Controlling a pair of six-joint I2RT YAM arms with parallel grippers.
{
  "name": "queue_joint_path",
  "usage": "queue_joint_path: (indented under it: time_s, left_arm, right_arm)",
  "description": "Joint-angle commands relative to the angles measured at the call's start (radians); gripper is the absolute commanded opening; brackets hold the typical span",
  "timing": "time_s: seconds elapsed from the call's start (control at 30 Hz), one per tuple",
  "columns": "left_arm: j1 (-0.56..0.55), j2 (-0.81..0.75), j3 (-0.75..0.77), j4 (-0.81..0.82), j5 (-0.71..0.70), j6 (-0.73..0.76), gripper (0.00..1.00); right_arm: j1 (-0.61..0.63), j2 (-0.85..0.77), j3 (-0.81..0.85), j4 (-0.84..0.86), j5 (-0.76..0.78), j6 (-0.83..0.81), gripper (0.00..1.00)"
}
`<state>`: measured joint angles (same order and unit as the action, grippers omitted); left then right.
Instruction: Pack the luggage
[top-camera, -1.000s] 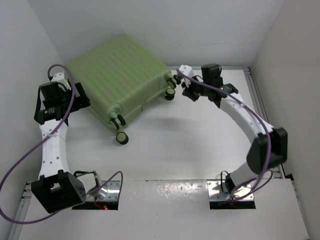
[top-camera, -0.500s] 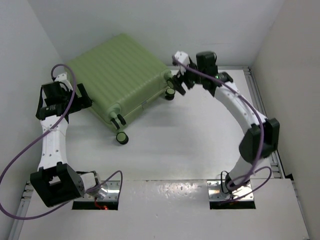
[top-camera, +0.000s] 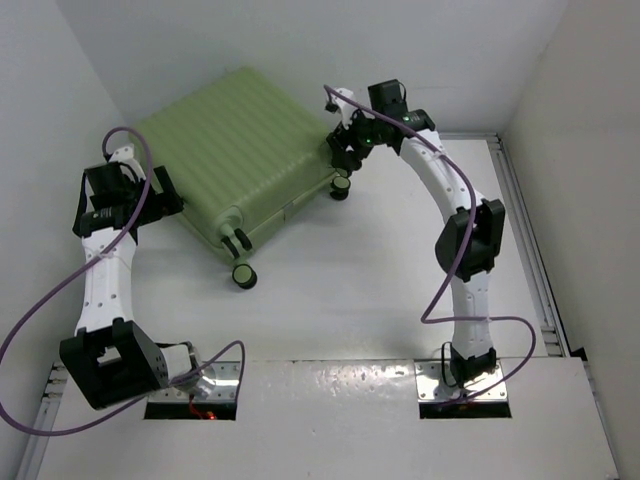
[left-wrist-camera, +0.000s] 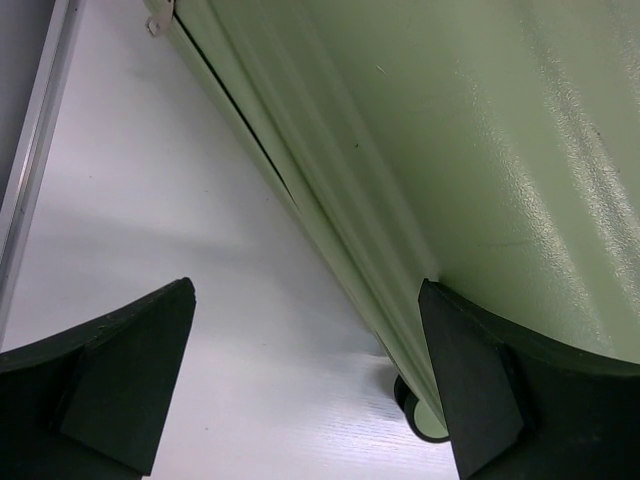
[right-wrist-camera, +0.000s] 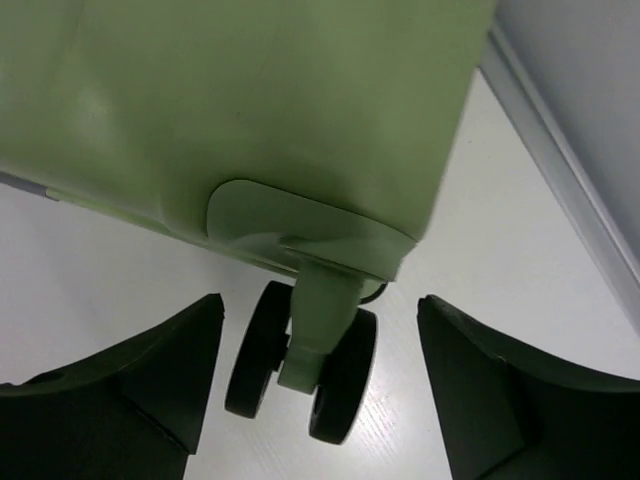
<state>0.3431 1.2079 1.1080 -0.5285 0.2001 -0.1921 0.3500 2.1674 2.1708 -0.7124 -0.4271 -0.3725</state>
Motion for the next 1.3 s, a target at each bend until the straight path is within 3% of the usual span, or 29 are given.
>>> queue_joint_path:
  time_s: [0.0, 0.2, 0.43, 0.5, 0.53, 0.63, 1.03, 1.27]
  left_arm:
    - [0.008, 0.005, 0.047, 0.036, 0.001, 0.0, 0.99]
    - [0.008, 0.024, 0.047, 0.045, 0.001, -0.009, 0.99]
    - [0.008, 0.024, 0.047, 0.045, 0.001, -0.027, 0.99]
    - [0.008, 0.024, 0.047, 0.045, 0.001, -0.027, 0.99]
    - [0.008, 0.024, 0.047, 0.045, 0.001, -0.027, 0.99]
    - [0.008, 0.024, 0.047, 0.045, 0.001, -0.027, 0.99]
    - [0.008, -0.047, 0.018, 0.045, -0.008, -0.018, 0.99]
    - [0.008, -0.056, 0.018, 0.045, 0.001, -0.009, 0.99]
  right_arm:
    - [0.014, 0.009, 0.004, -0.025, -0.016, -0.031, 0.76]
    - [0.01, 0.048, -0.008, -0.004, 0.021, -0.055, 0.73]
    - [0.026, 0.121, 0.043, 0.091, 0.073, -0.036, 0.56]
    - [0.021, 0.137, 0.052, 0.113, 0.076, -0.032, 0.4]
    - [0.021, 0.135, 0.047, 0.123, 0.074, -0.032, 0.2]
    - [0.023, 0.108, -0.01, 0.145, 0.068, -0.028, 0.0]
    - [0.006, -0.211, -0.393, 0.134, 0.025, -0.052, 0.0]
    - [0.007, -0.354, -0.609, 0.039, -0.002, -0.051, 0.0]
